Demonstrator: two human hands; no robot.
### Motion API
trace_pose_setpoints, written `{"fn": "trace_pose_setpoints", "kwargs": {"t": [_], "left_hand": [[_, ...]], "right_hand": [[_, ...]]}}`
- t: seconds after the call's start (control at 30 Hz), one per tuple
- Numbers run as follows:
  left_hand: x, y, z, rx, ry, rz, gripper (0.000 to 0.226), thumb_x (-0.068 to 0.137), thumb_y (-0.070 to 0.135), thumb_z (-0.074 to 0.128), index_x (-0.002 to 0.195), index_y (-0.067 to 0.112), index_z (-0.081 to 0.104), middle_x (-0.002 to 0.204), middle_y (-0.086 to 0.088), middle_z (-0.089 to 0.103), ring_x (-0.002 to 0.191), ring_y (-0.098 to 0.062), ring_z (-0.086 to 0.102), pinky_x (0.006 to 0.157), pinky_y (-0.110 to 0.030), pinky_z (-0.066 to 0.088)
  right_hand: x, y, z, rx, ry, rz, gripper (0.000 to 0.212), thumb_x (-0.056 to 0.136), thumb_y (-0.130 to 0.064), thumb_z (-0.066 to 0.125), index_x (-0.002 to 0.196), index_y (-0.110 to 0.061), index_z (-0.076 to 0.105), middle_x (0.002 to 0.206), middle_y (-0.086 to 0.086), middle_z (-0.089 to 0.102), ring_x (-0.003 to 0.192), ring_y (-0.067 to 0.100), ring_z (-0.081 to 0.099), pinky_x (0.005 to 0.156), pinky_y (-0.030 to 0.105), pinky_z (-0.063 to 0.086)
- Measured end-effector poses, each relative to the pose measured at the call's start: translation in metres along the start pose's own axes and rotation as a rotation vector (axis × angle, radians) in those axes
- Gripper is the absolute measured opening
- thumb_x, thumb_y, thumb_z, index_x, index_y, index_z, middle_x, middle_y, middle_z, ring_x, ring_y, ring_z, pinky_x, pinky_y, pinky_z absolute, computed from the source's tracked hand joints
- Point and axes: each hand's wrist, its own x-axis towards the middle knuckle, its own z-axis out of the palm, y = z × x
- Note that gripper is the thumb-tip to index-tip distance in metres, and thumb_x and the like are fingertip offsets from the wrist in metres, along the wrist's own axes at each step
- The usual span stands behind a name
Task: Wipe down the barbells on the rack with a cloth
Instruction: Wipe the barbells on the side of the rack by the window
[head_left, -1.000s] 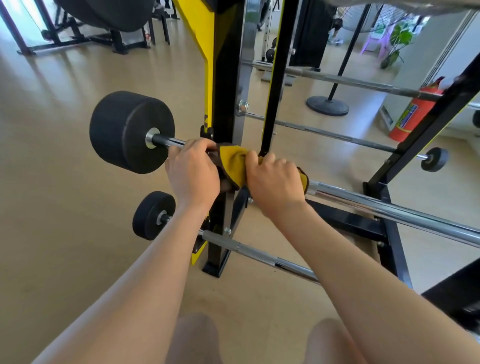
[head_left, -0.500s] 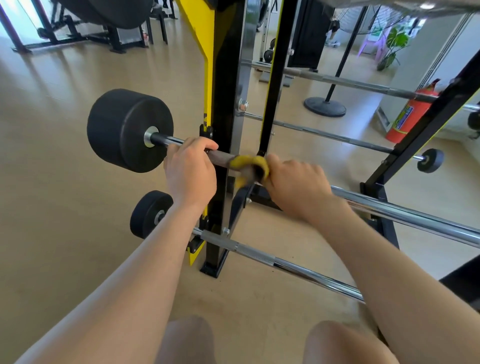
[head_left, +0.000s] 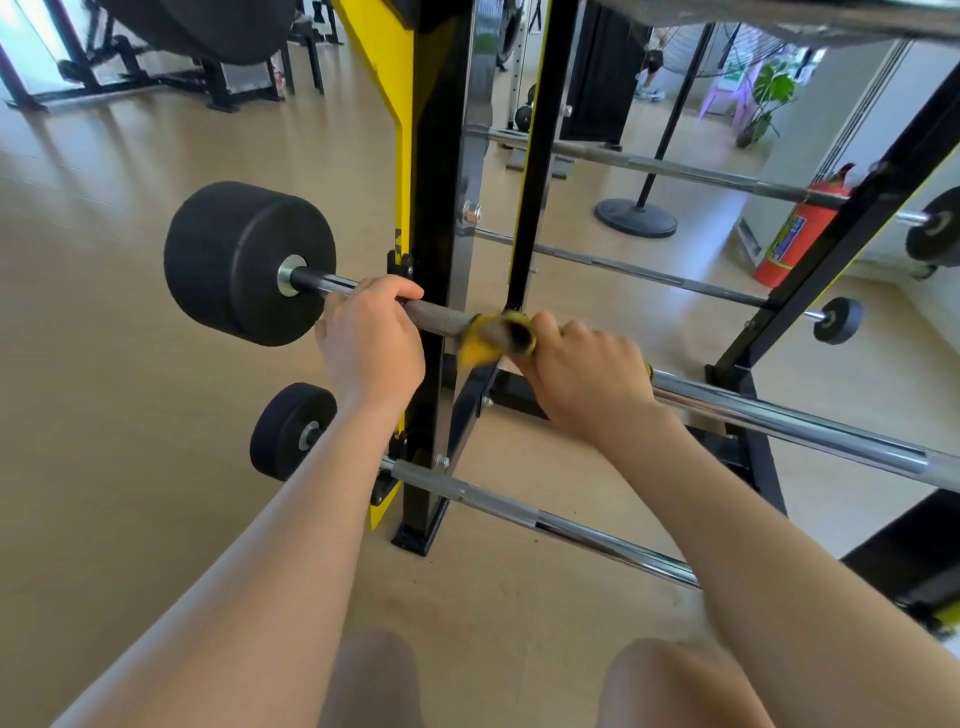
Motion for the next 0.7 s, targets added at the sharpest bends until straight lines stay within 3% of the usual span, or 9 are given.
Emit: {"fn": "trace_pose_setpoints", "kwargs": {"t": [0.07,0.17,0.23,0.33,0.47,0.53,0.57,0.63,0.7], "left_hand": [[-0.001,0.003,0.003,0.006,0.017,-0.036,0.028,0.101,0.012,0.059,0.121,0.026,0.073,0.118,0.003,0.073,0.121,-0.027,0.057,0.101,-0.05,0.048],[-0.002,0.003,0.004,0.033,0.016,-0.015,0.027,0.101,0.013,0.061,0.121,0.027,0.072,0.12,0.003,0.072,0.121,-0.029,0.057,0.099,-0.051,0.049],[-0.001,0.002,0.003,0.063,0.009,0.015,0.028,0.1,0.013,0.061,0.122,0.027,0.071,0.121,0.003,0.072,0.119,-0.029,0.057,0.098,-0.049,0.049],[-0.002,0.0,0.003,0.091,0.011,0.063,0.029,0.1,0.013,0.06,0.123,0.027,0.071,0.12,0.003,0.072,0.116,-0.03,0.058,0.096,-0.049,0.049],[-0.001,-0.004,0.006,0.088,0.036,0.079,0.028,0.099,0.015,0.06,0.122,0.027,0.071,0.119,0.004,0.072,0.114,-0.029,0.06,0.094,-0.046,0.049],[-0.002,-0.003,0.009,0.078,0.049,0.07,0.027,0.1,0.016,0.059,0.121,0.028,0.071,0.118,0.004,0.072,0.114,-0.028,0.061,0.097,-0.046,0.048],[-0.002,-0.003,0.01,0.082,0.054,0.069,0.027,0.1,0.016,0.058,0.121,0.028,0.07,0.118,0.005,0.072,0.113,-0.028,0.061,0.098,-0.046,0.046],[-0.002,-0.004,0.012,0.092,0.054,0.073,0.026,0.1,0.017,0.057,0.12,0.029,0.069,0.117,0.005,0.071,0.112,-0.028,0.061,0.097,-0.046,0.045],[-0.001,-0.005,0.012,0.095,0.048,0.073,0.026,0.101,0.016,0.057,0.12,0.029,0.069,0.116,0.005,0.071,0.111,-0.028,0.061,0.095,-0.047,0.047]], "right_hand": [[0.028,-0.004,-0.013,0.148,-0.145,0.093,0.059,0.108,-0.063,0.016,0.104,-0.019,0.055,0.083,0.003,0.062,0.068,0.018,0.058,0.06,0.034,0.042],[0.051,-0.002,-0.03,0.423,-0.466,0.172,0.034,0.112,-0.039,0.031,0.116,-0.015,0.055,0.092,0.011,0.063,0.073,0.022,0.064,0.06,0.041,0.059],[0.042,-0.005,-0.023,0.28,-0.31,0.112,0.021,0.109,-0.029,0.04,0.105,-0.016,0.056,0.085,0.005,0.059,0.075,0.025,0.063,0.06,0.041,0.054],[-0.002,-0.004,0.003,0.201,0.178,0.003,0.034,0.11,-0.036,0.031,0.088,-0.021,0.053,0.076,-0.008,0.053,0.068,0.023,0.057,0.06,0.031,0.036],[-0.046,0.029,0.018,0.159,0.359,0.055,0.035,0.102,-0.034,0.04,0.102,-0.011,0.066,0.093,0.007,0.065,0.079,0.035,0.059,0.072,0.037,0.033],[-0.048,0.03,0.011,0.165,0.271,0.143,0.047,0.095,-0.043,0.035,0.106,-0.01,0.067,0.096,0.011,0.065,0.085,0.038,0.06,0.076,0.038,0.032],[-0.045,0.025,0.006,0.168,0.161,0.136,0.06,0.093,-0.05,0.029,0.124,-0.012,0.063,0.109,0.013,0.065,0.098,0.038,0.06,0.083,0.04,0.036],[-0.036,0.009,-0.009,0.219,-0.048,-0.022,0.078,0.089,-0.06,0.02,0.16,-0.03,0.03,0.147,0.013,0.05,0.132,0.039,0.047,0.111,0.057,0.032],[-0.025,-0.006,-0.015,0.383,-0.11,-0.195,0.071,0.093,-0.06,0.02,0.163,-0.047,0.014,0.165,0.004,0.034,0.15,0.039,0.03,0.121,0.071,0.012]]}}
